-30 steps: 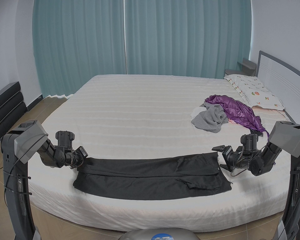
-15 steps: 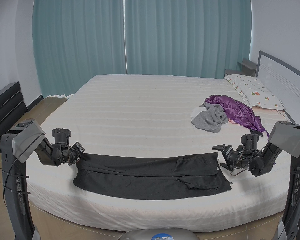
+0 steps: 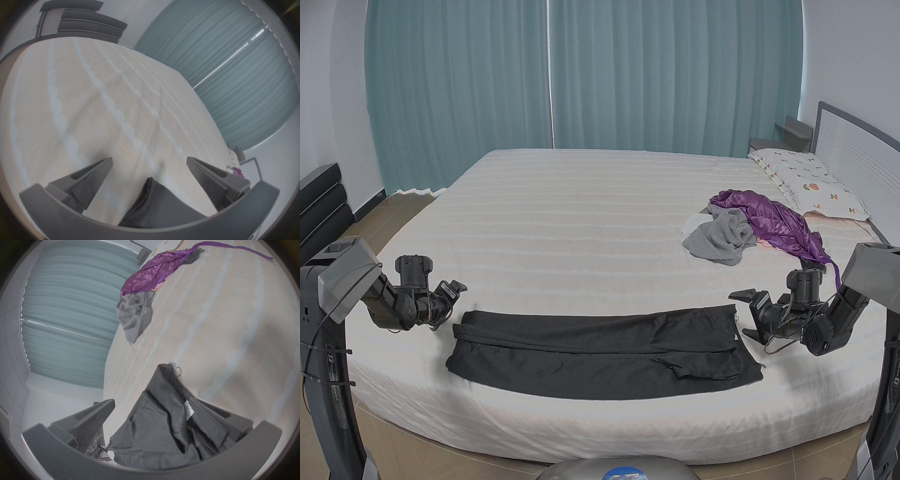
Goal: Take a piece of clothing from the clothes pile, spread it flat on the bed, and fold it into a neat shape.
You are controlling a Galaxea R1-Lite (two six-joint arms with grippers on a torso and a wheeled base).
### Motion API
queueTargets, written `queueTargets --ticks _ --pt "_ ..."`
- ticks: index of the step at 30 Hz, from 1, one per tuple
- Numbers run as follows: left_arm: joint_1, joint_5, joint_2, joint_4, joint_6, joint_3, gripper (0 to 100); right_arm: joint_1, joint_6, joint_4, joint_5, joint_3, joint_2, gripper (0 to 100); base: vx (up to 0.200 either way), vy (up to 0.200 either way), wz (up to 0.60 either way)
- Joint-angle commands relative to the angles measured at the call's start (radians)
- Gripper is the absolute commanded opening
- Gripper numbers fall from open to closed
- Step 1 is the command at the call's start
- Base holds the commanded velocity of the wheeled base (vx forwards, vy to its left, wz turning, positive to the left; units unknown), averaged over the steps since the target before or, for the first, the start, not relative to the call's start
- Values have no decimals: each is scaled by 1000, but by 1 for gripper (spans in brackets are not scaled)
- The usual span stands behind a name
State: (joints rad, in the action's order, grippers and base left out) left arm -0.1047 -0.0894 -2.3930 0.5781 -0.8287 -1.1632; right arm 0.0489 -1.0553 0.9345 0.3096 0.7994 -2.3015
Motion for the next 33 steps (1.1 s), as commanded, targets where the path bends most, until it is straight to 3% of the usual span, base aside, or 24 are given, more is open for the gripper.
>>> queueTargets --ticks 1,8,17,25,33 --pt "-3 -1 166 3 -36 99 100 -6 -15 1 0 -32 43 100 0 0 0" --pt "89 14 271 9 -73 234 100 6 -17 3 2 -63 53 100 0 0 0" --pt "209 63 207 108 -138 267 100 25 -66 3 3 -71 68 100 0 0 0" --pt "243 108 120 154 -135 293 100 26 -66 3 3 -72 62 100 0 0 0" --pt "218 145 123 147 -125 336 100 39 -64 3 2 -77 60 100 0 0 0"
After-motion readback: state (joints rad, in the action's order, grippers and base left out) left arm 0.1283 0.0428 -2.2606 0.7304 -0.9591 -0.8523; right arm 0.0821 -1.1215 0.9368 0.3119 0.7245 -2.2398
